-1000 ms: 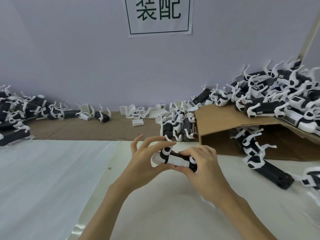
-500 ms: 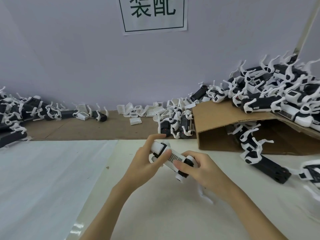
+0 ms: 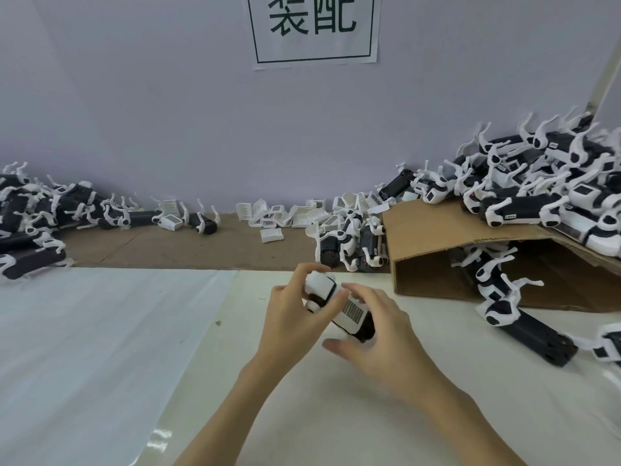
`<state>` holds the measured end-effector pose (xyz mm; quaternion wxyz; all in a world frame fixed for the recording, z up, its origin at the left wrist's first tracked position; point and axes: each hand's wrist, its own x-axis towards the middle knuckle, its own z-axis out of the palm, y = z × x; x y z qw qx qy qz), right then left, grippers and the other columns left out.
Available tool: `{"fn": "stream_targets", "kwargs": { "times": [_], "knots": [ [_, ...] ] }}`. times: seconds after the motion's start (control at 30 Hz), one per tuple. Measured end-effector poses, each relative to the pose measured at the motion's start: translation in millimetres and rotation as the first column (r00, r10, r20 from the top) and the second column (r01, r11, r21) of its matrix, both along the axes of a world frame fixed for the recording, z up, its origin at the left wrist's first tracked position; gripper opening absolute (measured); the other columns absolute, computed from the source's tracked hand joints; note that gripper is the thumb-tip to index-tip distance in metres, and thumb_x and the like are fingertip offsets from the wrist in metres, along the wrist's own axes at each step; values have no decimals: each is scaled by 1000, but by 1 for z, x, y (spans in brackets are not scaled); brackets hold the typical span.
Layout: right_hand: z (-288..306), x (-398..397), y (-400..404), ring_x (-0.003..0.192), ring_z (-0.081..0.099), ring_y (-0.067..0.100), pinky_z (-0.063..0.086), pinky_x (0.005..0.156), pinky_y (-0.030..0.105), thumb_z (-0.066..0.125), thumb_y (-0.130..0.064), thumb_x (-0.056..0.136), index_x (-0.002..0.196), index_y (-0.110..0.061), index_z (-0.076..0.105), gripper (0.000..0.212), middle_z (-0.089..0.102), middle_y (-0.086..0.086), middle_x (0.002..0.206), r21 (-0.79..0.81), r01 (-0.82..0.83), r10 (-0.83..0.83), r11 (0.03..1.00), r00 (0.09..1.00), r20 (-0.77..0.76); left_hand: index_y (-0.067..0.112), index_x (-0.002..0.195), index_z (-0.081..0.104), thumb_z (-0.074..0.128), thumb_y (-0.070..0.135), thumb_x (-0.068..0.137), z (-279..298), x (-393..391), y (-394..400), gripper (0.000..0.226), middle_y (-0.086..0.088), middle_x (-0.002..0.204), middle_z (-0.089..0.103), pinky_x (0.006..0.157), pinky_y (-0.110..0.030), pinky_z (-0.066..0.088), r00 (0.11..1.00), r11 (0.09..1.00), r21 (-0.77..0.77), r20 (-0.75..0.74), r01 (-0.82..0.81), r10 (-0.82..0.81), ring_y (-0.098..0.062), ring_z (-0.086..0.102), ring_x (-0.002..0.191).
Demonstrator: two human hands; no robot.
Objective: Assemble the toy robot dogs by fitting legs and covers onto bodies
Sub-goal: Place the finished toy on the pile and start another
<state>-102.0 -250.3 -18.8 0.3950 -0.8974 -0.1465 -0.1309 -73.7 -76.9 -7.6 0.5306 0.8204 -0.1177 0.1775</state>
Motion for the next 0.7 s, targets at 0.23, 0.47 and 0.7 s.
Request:
{"fn": "stream_targets", "kwargs": {
  "times": [0.23,0.47,0.7],
  "knots": [
    [-1,14,-22,117,63,7,55,94,24,70,-20,99,135,-41,55,44,67,-14,124,233,-122,152,965,982,-113,33,129,68,67,78,83,6,2,15,65,9,105,52,99,-20,36,979,901,434,180,10,-98,-15,46,108],
    [-11,12,-18,128,54,-2,49,105,24,68,-18,100,153,-44,39,66,55,-25,143,148,-45,46,988,999,-3,34,106,71,86,56,75,8,-9,-4,41,19,98,75,87,-22,53,995,995,41,24,95,-96,-7,71,97],
    [-12,16,-12,98,62,20,56,82,35,69,0,91,138,-23,58,53,71,-6,116,52,92,-102,994,967,232,36,103,60,76,70,74,2,-18,-25,47,23,96,69,94,-29,46,979,988,129,195,-90,64,-4,66,99]
  ]
}}
